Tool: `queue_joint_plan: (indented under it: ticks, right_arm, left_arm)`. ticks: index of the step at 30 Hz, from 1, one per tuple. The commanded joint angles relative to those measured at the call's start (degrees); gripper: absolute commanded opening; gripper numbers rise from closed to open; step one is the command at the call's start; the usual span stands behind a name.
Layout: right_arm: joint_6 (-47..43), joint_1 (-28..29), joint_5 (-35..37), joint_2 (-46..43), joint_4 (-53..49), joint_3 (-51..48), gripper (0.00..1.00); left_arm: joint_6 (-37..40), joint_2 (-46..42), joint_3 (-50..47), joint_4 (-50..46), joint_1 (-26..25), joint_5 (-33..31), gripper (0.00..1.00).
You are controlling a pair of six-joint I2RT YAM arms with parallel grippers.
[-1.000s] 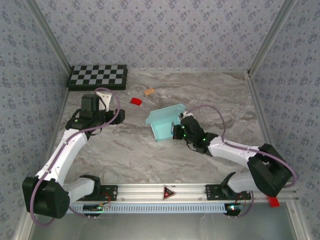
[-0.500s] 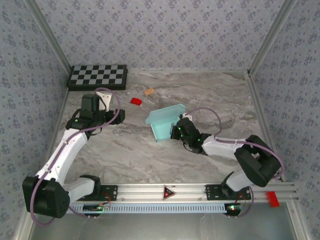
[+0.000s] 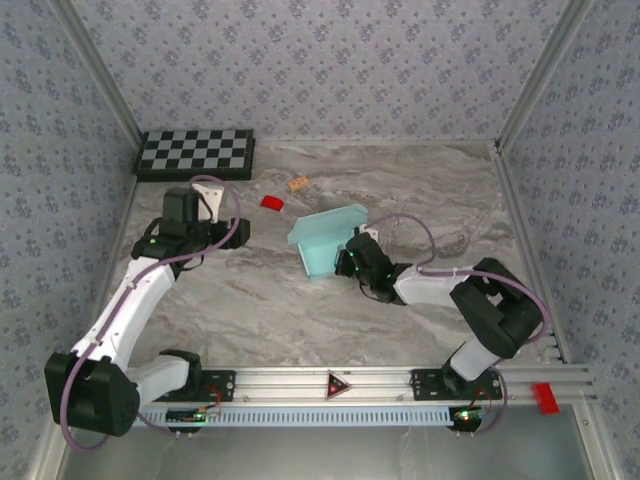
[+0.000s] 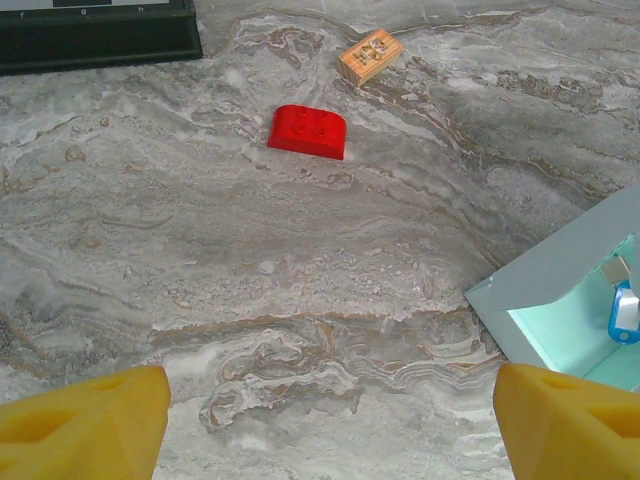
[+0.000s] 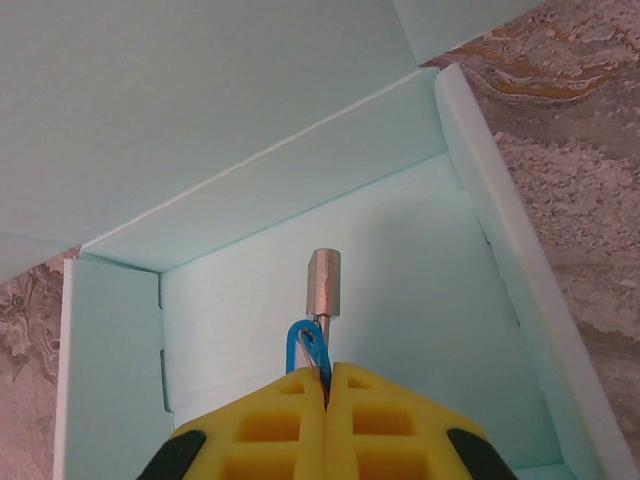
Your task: Fold the paper box
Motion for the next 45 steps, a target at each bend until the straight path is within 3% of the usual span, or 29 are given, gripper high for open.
queue_joint_plan:
  ticks: [1, 5, 17, 30, 39, 45]
  right_arm:
    - [0.84, 0.27, 0.10, 0.84, -0.46, 1.38, 0.09]
    - [0.43, 0.37, 0.86, -0.22, -1.76, 1.49, 0.22]
    - [-1.93, 0.56, 4.43, -6.37, -7.28, 1.39, 0.28]
    - [-12.91, -0.89, 8.48, -15.31, -21.90, 2.33, 0.34]
    - [-13.74, -7.00, 9.43, -20.38, -25.74, -2.71, 0.35]
    - [-13.95, -14.58, 1.28, -15.90, -27.36, -3.04, 0.34]
  left_arm:
    - [0.73, 0.13, 0.74, -0.08, 0.30, 1.10, 0.84]
    - [0.82, 0.17, 0.73, -0.10, 0.30, 1.06, 0.84]
    - [0.58, 0.49, 1.08, 0.10, 0.30, 1.47, 0.84]
    - [-2.95, 1.31, 2.97, -1.94, -0.40, 3.25, 0.84]
    - [-8.52, -0.33, 0.14, -1.04, -1.46, 3.78, 0.84]
    - [-10.14, -1.06, -2.02, 0.74, -5.41, 2.13, 0.84]
